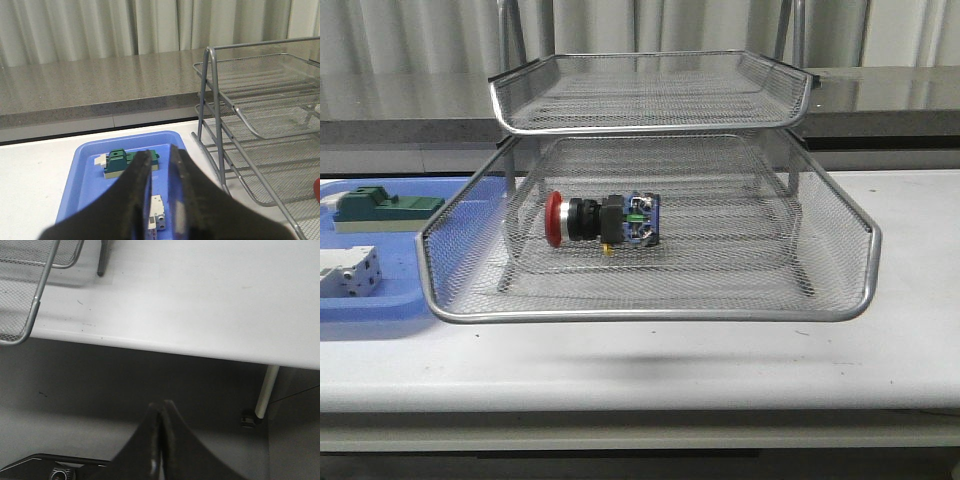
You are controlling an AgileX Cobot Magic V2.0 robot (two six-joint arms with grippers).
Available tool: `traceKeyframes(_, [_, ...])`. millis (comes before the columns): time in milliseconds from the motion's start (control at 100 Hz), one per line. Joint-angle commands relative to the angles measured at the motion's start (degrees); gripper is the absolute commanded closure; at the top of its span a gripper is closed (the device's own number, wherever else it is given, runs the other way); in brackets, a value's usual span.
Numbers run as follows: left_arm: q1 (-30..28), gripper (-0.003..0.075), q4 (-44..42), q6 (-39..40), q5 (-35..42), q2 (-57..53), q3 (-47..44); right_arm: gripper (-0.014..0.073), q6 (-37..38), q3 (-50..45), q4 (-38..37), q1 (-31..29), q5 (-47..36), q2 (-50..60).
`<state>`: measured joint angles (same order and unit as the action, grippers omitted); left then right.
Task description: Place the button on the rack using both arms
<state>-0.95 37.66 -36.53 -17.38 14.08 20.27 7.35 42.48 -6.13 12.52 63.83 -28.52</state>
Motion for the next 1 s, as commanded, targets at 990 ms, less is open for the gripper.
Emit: traceKeyframes(990, [-0.05, 0.0741, 1.31, 0.41, 4.18, 0.58, 1.62, 0.0662, -0.09, 1.63, 13.19, -0.16, -13.89, -6.03])
